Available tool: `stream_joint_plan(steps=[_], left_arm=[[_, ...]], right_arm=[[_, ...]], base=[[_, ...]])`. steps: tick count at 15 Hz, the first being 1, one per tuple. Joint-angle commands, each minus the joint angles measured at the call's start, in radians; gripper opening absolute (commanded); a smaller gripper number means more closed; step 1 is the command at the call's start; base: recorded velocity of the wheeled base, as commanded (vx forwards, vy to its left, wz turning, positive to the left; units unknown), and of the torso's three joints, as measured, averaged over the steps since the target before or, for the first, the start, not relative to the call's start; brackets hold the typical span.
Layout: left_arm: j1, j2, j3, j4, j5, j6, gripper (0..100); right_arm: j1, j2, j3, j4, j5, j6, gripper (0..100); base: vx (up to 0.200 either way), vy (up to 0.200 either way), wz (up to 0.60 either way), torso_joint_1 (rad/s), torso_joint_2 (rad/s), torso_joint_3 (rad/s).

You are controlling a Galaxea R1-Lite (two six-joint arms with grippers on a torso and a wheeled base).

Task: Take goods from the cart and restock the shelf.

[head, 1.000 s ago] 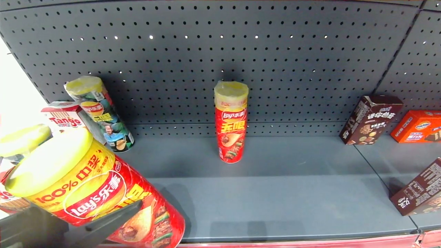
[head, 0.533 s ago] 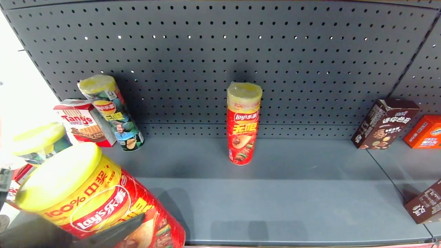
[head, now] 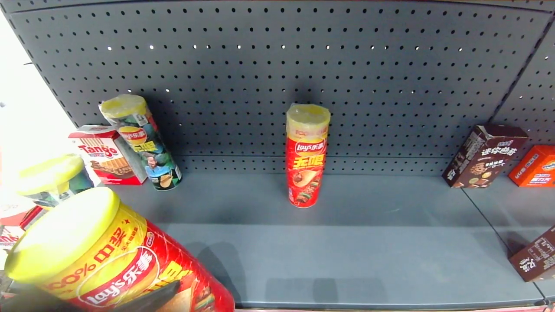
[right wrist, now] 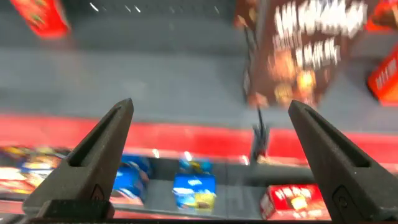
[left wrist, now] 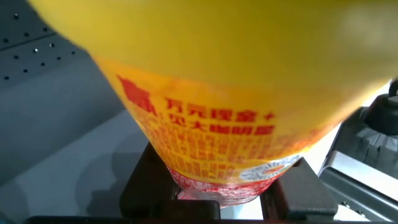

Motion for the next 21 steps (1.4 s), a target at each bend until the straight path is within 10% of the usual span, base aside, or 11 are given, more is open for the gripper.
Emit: stream_joint_plan(steps=[1, 21], left_arm=[[-0.003, 0.03, -0.011, -0.004, 0.0, 0.0, 0], [0.005, 0.076, -0.058, 0.002, 0.003, -0.004, 0]], right_arm=[[0.01, 0.184, -0.176, 0.001, 0.047, -0.019, 100], [0.337, 1.195, -0.742, -0.309, 0.278, -0.174, 100]], base=[[0.0, 0.0, 0.0, 0.0, 0.0, 0.0], [0.0, 0.0, 0.0, 0.0, 0.0, 0.0]])
